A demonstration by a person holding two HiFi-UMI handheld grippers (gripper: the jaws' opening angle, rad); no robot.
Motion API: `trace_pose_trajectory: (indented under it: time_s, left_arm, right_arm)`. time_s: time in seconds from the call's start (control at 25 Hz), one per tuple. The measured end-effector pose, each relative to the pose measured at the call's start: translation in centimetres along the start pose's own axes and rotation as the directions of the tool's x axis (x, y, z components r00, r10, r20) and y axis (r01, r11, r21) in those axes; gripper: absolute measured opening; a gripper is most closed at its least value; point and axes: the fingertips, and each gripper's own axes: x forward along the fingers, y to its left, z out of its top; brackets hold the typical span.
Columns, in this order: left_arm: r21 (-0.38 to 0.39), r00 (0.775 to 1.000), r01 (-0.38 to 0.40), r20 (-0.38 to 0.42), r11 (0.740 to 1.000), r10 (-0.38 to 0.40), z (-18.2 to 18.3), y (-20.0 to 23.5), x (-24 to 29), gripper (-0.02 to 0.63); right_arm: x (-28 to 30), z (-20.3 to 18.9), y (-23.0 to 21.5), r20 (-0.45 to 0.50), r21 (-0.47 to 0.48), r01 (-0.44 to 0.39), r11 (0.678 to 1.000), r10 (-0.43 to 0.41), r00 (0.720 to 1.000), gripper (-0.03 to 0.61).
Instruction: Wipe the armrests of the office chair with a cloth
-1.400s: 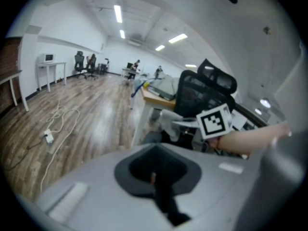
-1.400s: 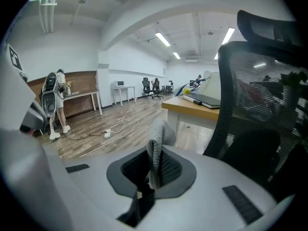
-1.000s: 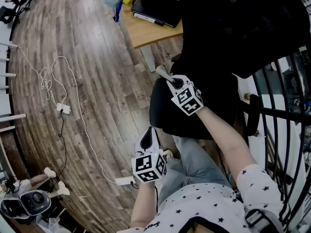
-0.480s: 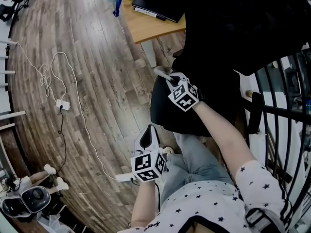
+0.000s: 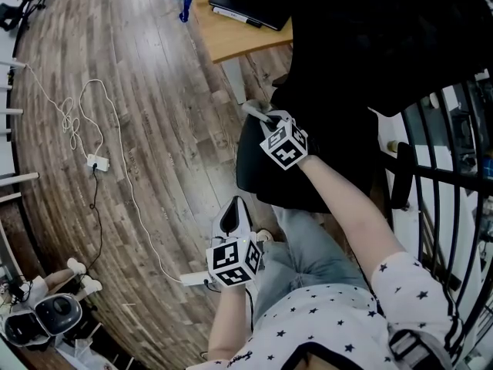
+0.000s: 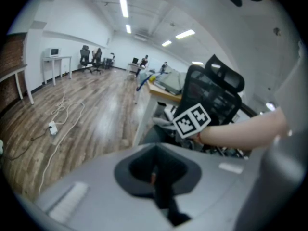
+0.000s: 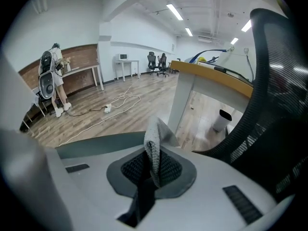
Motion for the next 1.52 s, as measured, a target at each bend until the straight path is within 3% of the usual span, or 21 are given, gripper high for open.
trace_pose_trajectory:
  time_s: [0.48,1.52]
  left_arm:
    - [-0.010,0.999,-0.034,0.008,0.999,0.034,-1.2,0.9,-2.6,0.008]
    - [-0.009,1.000,-0.007,0.016,1.000,0.008,-4.3,0.2,-7.5,0.008]
  right_arm:
    - [-0.9,-0.7,2.7,-0.014,0.006,-0.039,0.999,0.039,0.999,0.025]
    - [-4.2,-3.6,12.2,-0.045,-0.049,-0.130,0.990,0.127,0.991,0.025]
